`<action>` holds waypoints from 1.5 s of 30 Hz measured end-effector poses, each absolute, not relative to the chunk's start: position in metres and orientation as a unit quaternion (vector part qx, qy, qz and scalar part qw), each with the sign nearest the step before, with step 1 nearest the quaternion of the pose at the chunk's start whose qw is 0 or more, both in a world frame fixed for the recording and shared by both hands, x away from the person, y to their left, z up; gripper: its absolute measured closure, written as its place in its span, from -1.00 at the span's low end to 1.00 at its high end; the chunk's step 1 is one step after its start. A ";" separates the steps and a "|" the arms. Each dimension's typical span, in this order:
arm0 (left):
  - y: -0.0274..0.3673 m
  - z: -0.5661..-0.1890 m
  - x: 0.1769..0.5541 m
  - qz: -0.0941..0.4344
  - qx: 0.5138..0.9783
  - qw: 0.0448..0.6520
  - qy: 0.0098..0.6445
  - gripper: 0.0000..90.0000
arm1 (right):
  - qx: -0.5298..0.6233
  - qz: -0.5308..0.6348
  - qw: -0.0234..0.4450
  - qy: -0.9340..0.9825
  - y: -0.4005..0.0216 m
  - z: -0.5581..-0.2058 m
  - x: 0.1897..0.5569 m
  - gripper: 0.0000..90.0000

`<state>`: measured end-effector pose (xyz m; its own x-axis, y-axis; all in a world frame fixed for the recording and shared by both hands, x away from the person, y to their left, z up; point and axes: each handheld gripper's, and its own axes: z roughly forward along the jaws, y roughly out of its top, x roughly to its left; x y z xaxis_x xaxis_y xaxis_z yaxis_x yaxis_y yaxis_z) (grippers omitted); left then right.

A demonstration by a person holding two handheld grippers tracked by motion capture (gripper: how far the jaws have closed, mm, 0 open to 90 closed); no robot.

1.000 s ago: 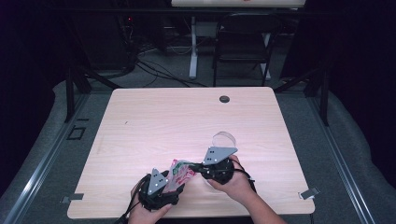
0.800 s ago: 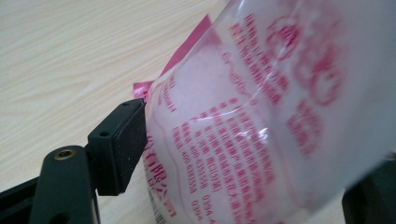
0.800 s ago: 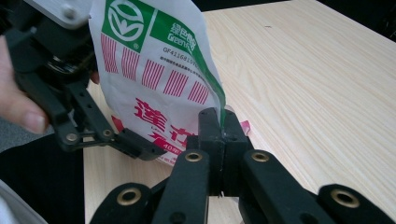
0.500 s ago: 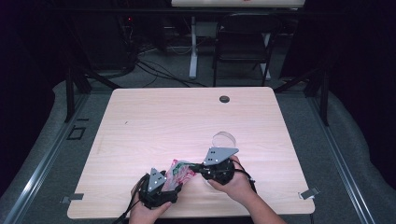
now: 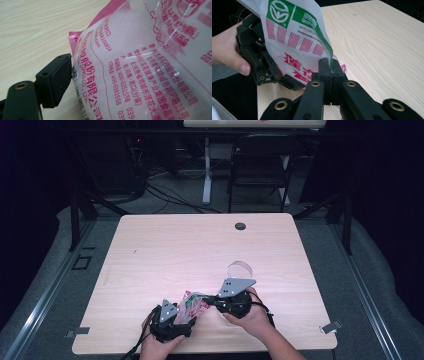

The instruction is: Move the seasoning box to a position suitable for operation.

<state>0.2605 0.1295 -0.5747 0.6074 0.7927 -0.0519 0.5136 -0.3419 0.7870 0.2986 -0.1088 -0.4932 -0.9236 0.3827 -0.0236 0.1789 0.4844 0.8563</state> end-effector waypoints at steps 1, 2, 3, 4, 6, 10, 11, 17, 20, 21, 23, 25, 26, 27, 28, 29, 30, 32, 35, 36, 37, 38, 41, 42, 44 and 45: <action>0.129 -0.575 0.261 0.173 0.801 0.402 0.408 -0.63 | 0.165 0.481 0.106 0.854 -0.109 -0.493 0.299 1.00; 0.129 -0.576 0.261 0.173 0.802 0.400 0.408 -0.63 | 0.165 0.482 0.106 0.854 -0.109 -0.494 0.299 1.00; 0.128 -0.577 0.262 0.172 0.803 0.400 0.407 -0.64 | 0.165 0.482 0.105 0.854 -0.109 -0.494 0.299 1.00; 0.128 -0.578 0.262 0.173 0.803 0.398 0.408 -0.64 | 0.166 0.483 0.105 0.853 -0.109 -0.494 0.299 1.00; 0.127 -0.580 0.263 0.172 0.807 0.394 0.405 -0.65 | 0.165 0.482 0.105 0.854 -0.109 -0.494 0.298 1.00; 0.125 -0.581 0.264 0.173 0.810 0.389 0.403 -0.64 | 0.165 0.482 0.105 0.854 -0.109 -0.494 0.298 1.00; 0.125 -0.582 0.265 0.171 0.811 0.388 0.404 -0.64 | 0.165 0.483 0.106 0.853 -0.109 -0.494 0.298 1.00; 0.125 -0.584 0.267 0.164 0.815 0.381 0.405 -0.65 | 0.163 0.483 0.105 0.854 -0.109 -0.494 0.298 1.00; 0.125 -0.587 0.268 0.162 0.816 0.375 0.409 -0.65 | 0.163 0.481 0.108 0.855 -0.109 -0.494 0.298 1.00; 0.125 -0.587 0.269 0.157 0.816 0.375 0.411 -0.65 | 0.163 0.481 0.108 0.855 -0.109 -0.494 0.298 1.00; 0.124 -0.587 0.269 0.161 0.818 0.372 0.408 -0.65 | 0.164 0.482 0.109 0.854 -0.109 -0.494 0.298 1.00; 0.124 -0.587 0.269 0.159 0.820 0.369 0.407 -0.64 | 0.165 0.483 0.107 0.853 -0.110 -0.495 0.298 1.00; 0.124 -0.587 0.269 0.159 0.820 0.369 0.407 -0.64 | 0.165 0.483 0.107 0.853 -0.110 -0.495 0.298 1.00; 0.124 -0.588 0.270 0.156 0.822 0.366 0.408 -0.64 | 0.166 0.483 0.107 0.853 -0.110 -0.495 0.298 1.00; 0.123 -0.588 0.270 0.153 0.822 0.362 0.411 -0.63 | 0.166 0.482 0.107 0.854 -0.110 -0.495 0.298 1.00; 0.123 -0.588 0.270 0.155 0.826 0.356 0.408 -0.63 | 0.167 0.483 0.107 0.853 -0.110 -0.495 0.298 1.00; 0.122 -0.588 0.270 0.160 0.830 0.349 0.405 -0.62 | 0.167 0.483 0.107 0.853 -0.110 -0.496 0.298 1.00; 0.122 -0.588 0.269 0.163 0.834 0.344 0.400 -0.62 | 0.168 0.483 0.107 0.853 -0.110 -0.496 0.298 1.00; 0.122 -0.588 0.269 0.162 0.831 0.346 0.404 -0.59 | 0.167 0.482 0.107 0.853 -0.110 -0.496 0.299 1.00; 0.122 -0.588 0.269 0.163 0.831 0.346 0.405 -0.58 | 0.167 0.483 0.107 0.853 -0.110 -0.495 0.299 1.00; 0.122 -0.588 0.268 0.164 0.831 0.346 0.404 -0.56 | 0.167 0.483 0.108 0.852 -0.110 -0.496 0.298 1.00; 0.122 -0.588 0.268 0.165 0.830 0.346 0.405 -0.55 | 0.167 0.485 0.108 0.852 -0.110 -0.496 0.298 1.00; 0.123 -0.588 0.268 0.168 0.828 0.348 0.406 -0.49 | 0.167 0.484 0.109 0.852 -0.110 -0.495 0.298 1.00; 0.123 -0.588 0.268 0.170 0.827 0.349 0.406 -0.46 | 0.167 0.484 0.109 0.852 -0.110 -0.495 0.298 1.00; 0.123 -0.588 0.267 0.170 0.825 0.350 0.408 -0.42 | 0.167 0.485 0.110 0.852 -0.110 -0.495 0.298 1.00; 0.123 -0.588 0.267 0.170 0.825 0.351 0.409 -0.40 | 0.167 0.484 0.110 0.852 -0.110 -0.495 0.298 1.00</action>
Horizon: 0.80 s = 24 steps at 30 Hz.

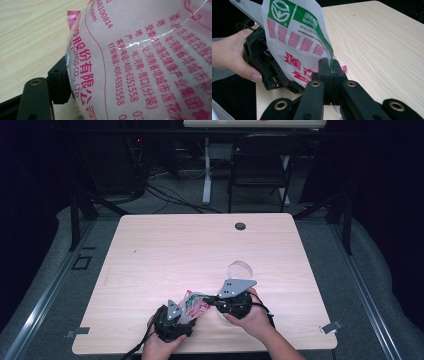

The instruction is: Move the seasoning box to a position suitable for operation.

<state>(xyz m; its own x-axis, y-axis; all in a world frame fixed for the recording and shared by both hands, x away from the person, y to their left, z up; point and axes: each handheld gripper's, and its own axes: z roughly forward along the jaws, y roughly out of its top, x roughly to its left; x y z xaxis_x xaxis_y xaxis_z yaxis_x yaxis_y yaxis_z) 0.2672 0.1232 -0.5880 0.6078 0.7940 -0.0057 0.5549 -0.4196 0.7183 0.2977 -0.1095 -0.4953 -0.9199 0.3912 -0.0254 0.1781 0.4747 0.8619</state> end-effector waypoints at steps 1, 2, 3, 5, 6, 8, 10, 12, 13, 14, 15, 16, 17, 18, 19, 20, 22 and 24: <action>0.123 -0.588 0.267 0.172 0.824 0.351 0.410 -0.35 | 0.167 0.485 0.110 0.852 -0.109 -0.495 0.298 1.00; 0.123 -0.588 0.267 0.172 0.824 0.351 0.410 -0.32 | 0.167 0.485 0.110 0.852 -0.109 -0.495 0.298 1.00; 0.124 -0.588 0.266 0.175 0.824 0.350 0.410 -0.32 | 0.167 0.485 0.110 0.851 -0.109 -0.495 0.298 1.00; 0.124 -0.588 0.266 0.176 0.821 0.352 0.413 -0.27 | 0.167 0.485 0.109 0.851 -0.109 -0.495 0.298 1.00; 0.124 -0.588 0.266 0.178 0.821 0.352 0.412 -0.24 | 0.167 0.485 0.110 0.852 -0.109 -0.495 0.298 1.00; 0.124 -0.587 0.265 0.182 0.822 0.351 0.410 -0.18 | 0.167 0.485 0.110 0.851 -0.109 -0.496 0.298 1.00; 0.125 -0.587 0.265 0.186 0.822 0.350 0.408 -0.13 | 0.166 0.485 0.110 0.851 -0.109 -0.496 0.297 1.00; 0.125 -0.587 0.264 0.189 0.821 0.351 0.408 -0.07 | 0.166 0.485 0.109 0.851 -0.109 -0.496 0.297 1.00; 0.125 -0.587 0.264 0.189 0.820 0.353 0.410 -0.07 | 0.166 0.485 0.109 0.851 -0.109 -0.496 0.297 1.00; 0.125 -0.587 0.264 0.190 0.820 0.353 0.409 -0.05 | 0.165 0.485 0.109 0.852 -0.109 -0.496 0.297 1.00; 0.125 -0.587 0.264 0.190 0.819 0.354 0.408 -0.03 | 0.165 0.486 0.109 0.852 -0.109 -0.496 0.297 1.00; 0.126 -0.587 0.263 0.190 0.819 0.356 0.409 -0.01 | 0.165 0.486 0.109 0.851 -0.109 -0.496 0.297 1.00; 0.126 -0.587 0.263 0.192 0.817 0.358 0.409 0.04 | 0.164 0.487 0.108 0.851 -0.108 -0.496 0.297 1.00; 0.127 -0.586 0.263 0.192 0.817 0.360 0.409 0.04 | 0.164 0.487 0.108 0.851 -0.108 -0.496 0.297 1.00; 0.127 -0.586 0.263 0.191 0.815 0.363 0.410 0.06 | 0.164 0.488 0.108 0.851 -0.108 -0.495 0.297 1.00; 0.127 -0.586 0.262 0.193 0.814 0.364 0.409 0.09 | 0.162 0.488 0.107 0.851 -0.109 -0.495 0.297 1.00; 0.126 -0.584 0.262 0.191 0.815 0.363 0.409 0.15 | 0.162 0.490 0.107 0.850 -0.109 -0.495 0.297 1.00; 0.126 -0.583 0.262 0.197 0.818 0.361 0.402 0.20 | 0.161 0.491 0.106 0.850 -0.110 -0.494 0.297 1.00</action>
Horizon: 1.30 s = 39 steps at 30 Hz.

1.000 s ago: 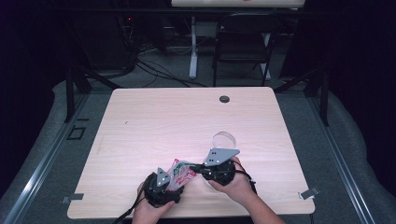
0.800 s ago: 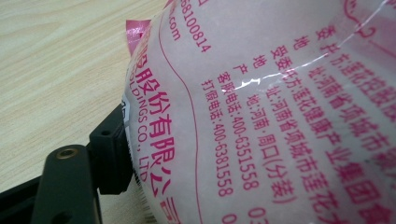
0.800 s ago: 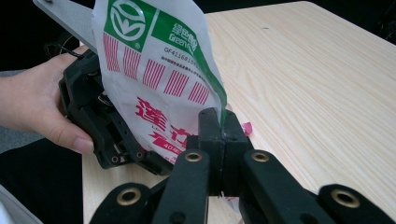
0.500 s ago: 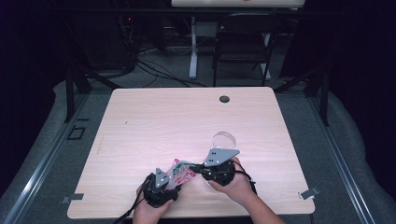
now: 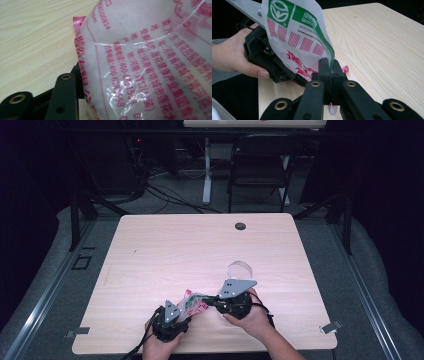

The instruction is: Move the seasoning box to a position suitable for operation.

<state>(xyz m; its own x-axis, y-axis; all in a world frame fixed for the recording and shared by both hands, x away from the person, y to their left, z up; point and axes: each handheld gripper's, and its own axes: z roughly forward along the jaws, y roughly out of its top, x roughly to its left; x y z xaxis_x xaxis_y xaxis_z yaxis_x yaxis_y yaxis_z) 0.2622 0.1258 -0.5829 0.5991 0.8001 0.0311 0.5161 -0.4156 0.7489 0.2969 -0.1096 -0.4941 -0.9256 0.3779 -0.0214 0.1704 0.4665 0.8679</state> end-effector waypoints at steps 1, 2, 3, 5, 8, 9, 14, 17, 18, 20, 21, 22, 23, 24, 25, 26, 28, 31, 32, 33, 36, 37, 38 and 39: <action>0.126 -0.582 0.262 0.197 0.819 0.360 0.401 0.21 | 0.162 0.491 0.107 0.849 -0.110 -0.494 0.297 1.00; 0.125 -0.582 0.262 0.197 0.819 0.360 0.401 0.22 | 0.162 0.492 0.106 0.849 -0.110 -0.494 0.297 1.00; 0.125 -0.581 0.262 0.197 0.819 0.360 0.401 0.23 | 0.162 0.492 0.106 0.849 -0.110 -0.493 0.297 1.00; 0.125 -0.579 0.262 0.201 0.820 0.359 0.399 0.24 | 0.161 0.495 0.105 0.847 -0.111 -0.493 0.296 1.00; 0.126 -0.576 0.262 0.210 0.822 0.354 0.394 0.25 | 0.160 0.496 0.105 0.847 -0.112 -0.492 0.296 1.00; 0.126 -0.575 0.262 0.214 0.821 0.353 0.393 0.25 | 0.160 0.496 0.107 0.847 -0.112 -0.492 0.296 1.00; 0.126 -0.569 0.262 0.237 0.825 0.341 0.383 0.26 | 0.159 0.501 0.107 0.844 -0.113 -0.491 0.295 1.00; 0.126 -0.566 0.261 0.251 0.826 0.336 0.377 0.26 | 0.157 0.502 0.110 0.843 -0.114 -0.490 0.295 1.00; 0.126 -0.565 0.261 0.255 0.826 0.334 0.376 0.26 | 0.158 0.503 0.110 0.843 -0.114 -0.490 0.295 1.00; 0.126 -0.564 0.262 0.263 0.823 0.334 0.376 0.26 | 0.158 0.503 0.110 0.842 -0.115 -0.489 0.294 1.00; 0.126 -0.564 0.262 0.265 0.824 0.334 0.374 0.26 | 0.158 0.503 0.110 0.842 -0.115 -0.489 0.294 1.00; 0.126 -0.563 0.263 0.268 0.825 0.330 0.371 0.26 | 0.157 0.504 0.110 0.842 -0.115 -0.489 0.294 1.00; 0.126 -0.562 0.263 0.273 0.827 0.326 0.368 0.26 | 0.157 0.502 0.113 0.843 -0.115 -0.489 0.295 1.00; 0.126 -0.561 0.263 0.273 0.825 0.329 0.369 0.27 | 0.158 0.504 0.114 0.842 -0.115 -0.488 0.294 1.00; 0.125 -0.561 0.264 0.276 0.825 0.329 0.367 0.27 | 0.159 0.506 0.114 0.840 -0.115 -0.488 0.294 1.00; 0.125 -0.560 0.264 0.276 0.826 0.328 0.367 0.27 | 0.159 0.505 0.114 0.841 -0.116 -0.488 0.294 1.00; 0.125 -0.558 0.265 0.280 0.829 0.322 0.362 0.27 | 0.160 0.506 0.116 0.839 -0.117 -0.487 0.295 1.00; 0.124 -0.556 0.266 0.282 0.830 0.321 0.358 0.27 | 0.160 0.506 0.119 0.839 -0.118 -0.486 0.295 1.00; 0.123 -0.555 0.267 0.285 0.829 0.323 0.357 0.27 | 0.162 0.507 0.120 0.838 -0.118 -0.486 0.295 1.00; 0.122 -0.554 0.268 0.286 0.830 0.320 0.356 0.27 | 0.162 0.507 0.121 0.838 -0.119 -0.485 0.295 1.00; 0.120 -0.552 0.270 0.295 0.828 0.323 0.351 0.27 | 0.164 0.509 0.122 0.836 -0.121 -0.484 0.295 1.00; 0.120 -0.551 0.270 0.296 0.830 0.321 0.347 0.27 | 0.164 0.510 0.124 0.835 -0.122 -0.483 0.295 1.00; 0.119 -0.550 0.271 0.297 0.829 0.321 0.347 0.27 | 0.165 0.510 0.124 0.835 -0.123 -0.483 0.295 1.00; 0.119 -0.549 0.272 0.298 0.831 0.320 0.345 0.27 | 0.167 0.511 0.124 0.834 -0.123 -0.482 0.296 1.00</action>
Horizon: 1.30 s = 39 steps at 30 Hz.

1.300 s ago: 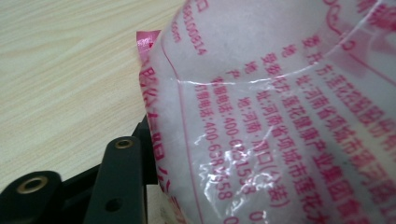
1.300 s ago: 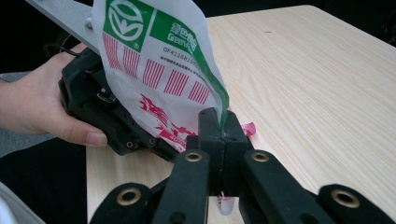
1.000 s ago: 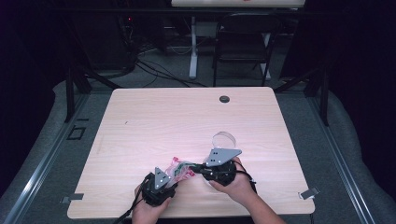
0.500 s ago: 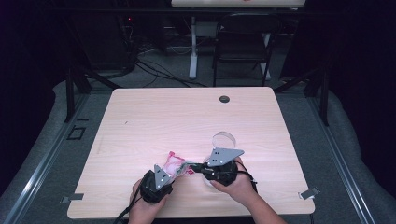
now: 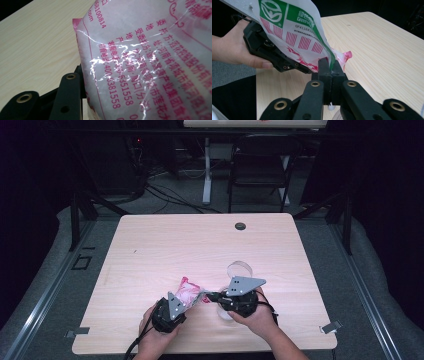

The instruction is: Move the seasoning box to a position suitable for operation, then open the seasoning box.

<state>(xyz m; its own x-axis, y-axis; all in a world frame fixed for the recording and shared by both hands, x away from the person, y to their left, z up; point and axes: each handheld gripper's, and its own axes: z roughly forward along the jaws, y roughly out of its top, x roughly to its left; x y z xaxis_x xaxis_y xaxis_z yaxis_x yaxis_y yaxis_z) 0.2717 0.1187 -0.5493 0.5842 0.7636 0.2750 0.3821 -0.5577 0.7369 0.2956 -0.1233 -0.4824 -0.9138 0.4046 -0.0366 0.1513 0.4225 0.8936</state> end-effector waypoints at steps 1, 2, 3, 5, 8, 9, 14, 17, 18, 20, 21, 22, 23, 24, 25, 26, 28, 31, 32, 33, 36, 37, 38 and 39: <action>0.118 -0.549 0.272 0.301 0.830 0.319 0.344 0.27 | 0.168 0.511 0.124 0.834 -0.124 -0.482 0.296 1.00; 0.117 -0.548 0.273 0.299 0.832 0.318 0.342 0.27 | 0.167 0.510 0.126 0.834 -0.125 -0.482 0.296 1.00; 0.117 -0.548 0.274 0.299 0.833 0.317 0.341 0.27 | 0.169 0.511 0.126 0.833 -0.126 -0.482 0.297 1.00; 0.116 -0.547 0.275 0.301 0.834 0.316 0.337 0.27 | 0.171 0.511 0.127 0.833 -0.127 -0.481 0.297 1.00; 0.115 -0.546 0.277 0.303 0.836 0.314 0.333 0.27 | 0.173 0.511 0.129 0.832 -0.128 -0.481 0.298 1.00; 0.115 -0.545 0.278 0.301 0.838 0.312 0.331 0.27 | 0.174 0.512 0.128 0.832 -0.129 -0.481 0.298 1.00; 0.113 -0.545 0.282 0.302 0.839 0.316 0.323 0.27 | 0.176 0.511 0.129 0.831 -0.131 -0.481 0.299 1.00; 0.112 -0.544 0.283 0.302 0.842 0.312 0.320 0.27 | 0.179 0.510 0.132 0.831 -0.132 -0.481 0.299 1.00; 0.112 -0.545 0.284 0.303 0.839 0.316 0.322 0.27 | 0.180 0.510 0.132 0.831 -0.132 -0.481 0.299 1.00; 0.111 -0.545 0.284 0.303 0.841 0.314 0.321 0.27 | 0.180 0.509 0.132 0.831 -0.133 -0.480 0.300 1.00; 0.111 -0.545 0.285 0.305 0.840 0.314 0.319 0.27 | 0.179 0.510 0.132 0.831 -0.133 -0.481 0.300 1.00; 0.111 -0.544 0.285 0.308 0.841 0.312 0.317 0.27 | 0.180 0.508 0.133 0.832 -0.133 -0.481 0.300 1.00; 0.111 -0.543 0.285 0.306 0.844 0.308 0.316 0.27 | 0.180 0.506 0.134 0.833 -0.134 -0.481 0.300 1.00; 0.110 -0.544 0.286 0.307 0.842 0.310 0.318 0.27 | 0.181 0.506 0.134 0.833 -0.134 -0.481 0.300 1.00; 0.110 -0.543 0.286 0.310 0.843 0.307 0.315 0.27 | 0.182 0.506 0.135 0.832 -0.134 -0.481 0.301 0.99; 0.110 -0.543 0.287 0.312 0.843 0.307 0.314 0.27 | 0.183 0.507 0.135 0.832 -0.134 -0.481 0.301 0.99; 0.109 -0.542 0.287 0.310 0.842 0.310 0.315 0.27 | 0.184 0.508 0.136 0.830 -0.135 -0.481 0.301 0.99; 0.108 -0.541 0.287 0.309 0.843 0.306 0.316 0.27 | 0.187 0.510 0.136 0.829 -0.136 -0.480 0.302 0.99; 0.108 -0.541 0.287 0.310 0.843 0.306 0.316 0.27 | 0.186 0.511 0.136 0.828 -0.136 -0.480 0.301 0.99; 0.109 -0.541 0.287 0.312 0.843 0.305 0.315 0.28 | 0.186 0.510 0.137 0.828 -0.136 -0.480 0.301 0.99; 0.108 -0.540 0.287 0.314 0.845 0.299 0.313 0.27 | 0.188 0.508 0.137 0.829 -0.136 -0.480 0.301 0.96; 0.108 -0.539 0.287 0.313 0.847 0.296 0.312 0.27 | 0.187 0.508 0.135 0.830 -0.136 -0.480 0.301 0.94; 0.108 -0.539 0.287 0.314 0.845 0.298 0.313 0.28 | 0.186 0.506 0.136 0.831 -0.136 -0.480 0.301 0.93; 0.108 -0.539 0.288 0.317 0.845 0.299 0.311 0.28 | 0.188 0.507 0.137 0.830 -0.136 -0.480 0.301 0.91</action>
<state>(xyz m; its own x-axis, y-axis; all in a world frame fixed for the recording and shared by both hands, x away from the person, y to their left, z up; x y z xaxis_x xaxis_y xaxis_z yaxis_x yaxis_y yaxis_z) 0.2882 0.1079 -0.5391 0.6053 0.7151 0.3496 0.3360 -0.6277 0.7023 0.3011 -0.1363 -0.4798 -0.8918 0.4508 -0.0379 0.1725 0.4162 0.8928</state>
